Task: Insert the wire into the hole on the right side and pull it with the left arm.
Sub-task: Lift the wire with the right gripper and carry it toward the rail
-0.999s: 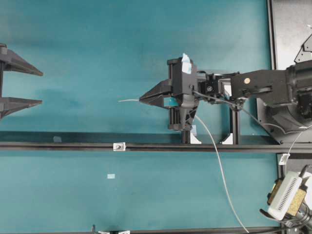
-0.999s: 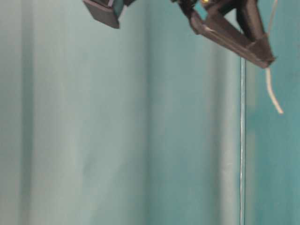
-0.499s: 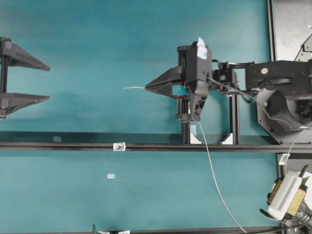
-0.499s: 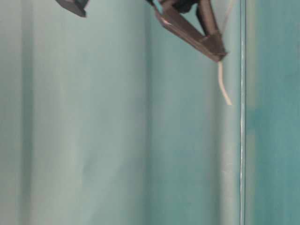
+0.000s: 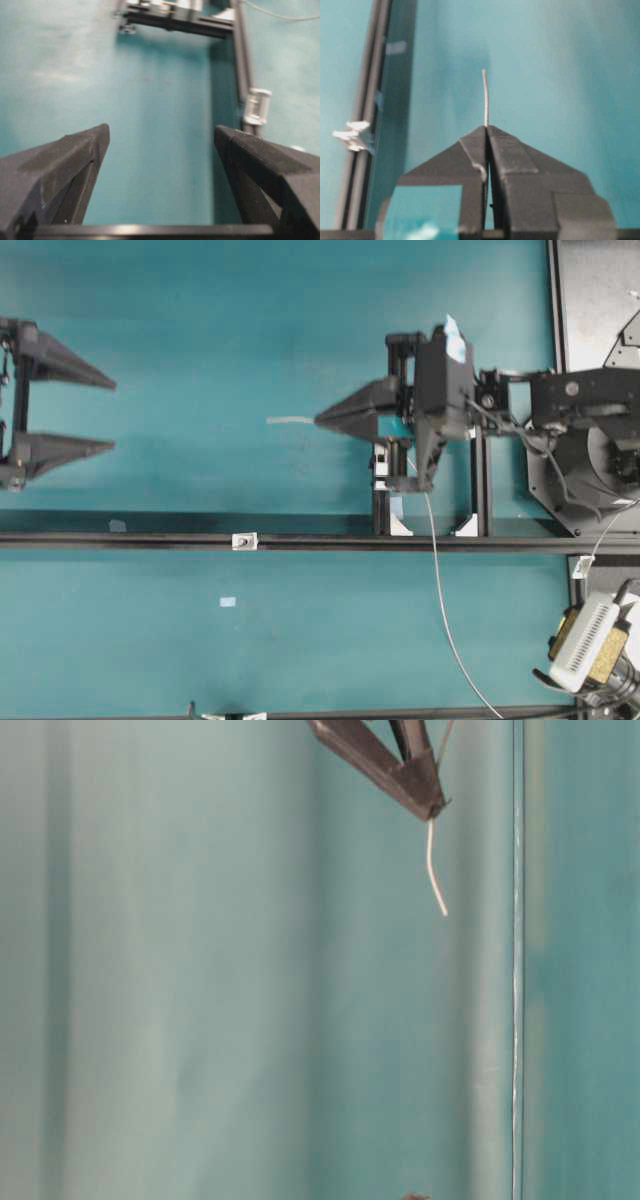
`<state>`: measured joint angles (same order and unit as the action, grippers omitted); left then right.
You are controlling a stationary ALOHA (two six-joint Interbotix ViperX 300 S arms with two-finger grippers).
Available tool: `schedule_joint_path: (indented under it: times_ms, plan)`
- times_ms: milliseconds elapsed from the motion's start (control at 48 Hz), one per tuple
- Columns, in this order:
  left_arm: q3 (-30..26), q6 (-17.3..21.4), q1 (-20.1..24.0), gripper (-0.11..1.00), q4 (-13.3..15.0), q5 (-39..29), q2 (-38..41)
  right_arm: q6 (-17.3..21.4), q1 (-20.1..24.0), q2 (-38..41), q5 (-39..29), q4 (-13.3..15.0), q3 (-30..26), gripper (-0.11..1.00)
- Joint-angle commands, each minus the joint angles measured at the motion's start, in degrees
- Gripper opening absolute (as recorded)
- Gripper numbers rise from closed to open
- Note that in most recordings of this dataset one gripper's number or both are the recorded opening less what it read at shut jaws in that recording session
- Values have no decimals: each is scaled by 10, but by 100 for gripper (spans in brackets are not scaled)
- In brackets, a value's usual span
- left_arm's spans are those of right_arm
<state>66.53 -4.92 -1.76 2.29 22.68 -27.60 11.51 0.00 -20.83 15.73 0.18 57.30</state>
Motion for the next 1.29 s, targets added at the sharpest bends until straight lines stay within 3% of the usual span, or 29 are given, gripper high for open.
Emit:
schedule_joint_path:
  times_ms: [0,208,479,604,978,1103,1270]
  plan:
    - [-6,2,-28,73,1,36,18,1,16,-8,42,-2,7,2]
    - [8,2,-54,73,4,171,99,1,59,3,116,-25,40,2]
    - [-6,2,-81,73,7,297,218,-19,128,55,196,-111,58,2]
    - [-17,2,-91,73,7,323,255,-58,162,85,213,-163,50,2]
    - [-41,2,-110,73,11,357,330,-187,279,165,309,-374,33,2]
    - [-45,2,-117,73,11,383,361,-202,313,200,339,-416,27,2]
    - [-57,2,-127,73,11,413,393,-203,338,237,359,-439,13,2]
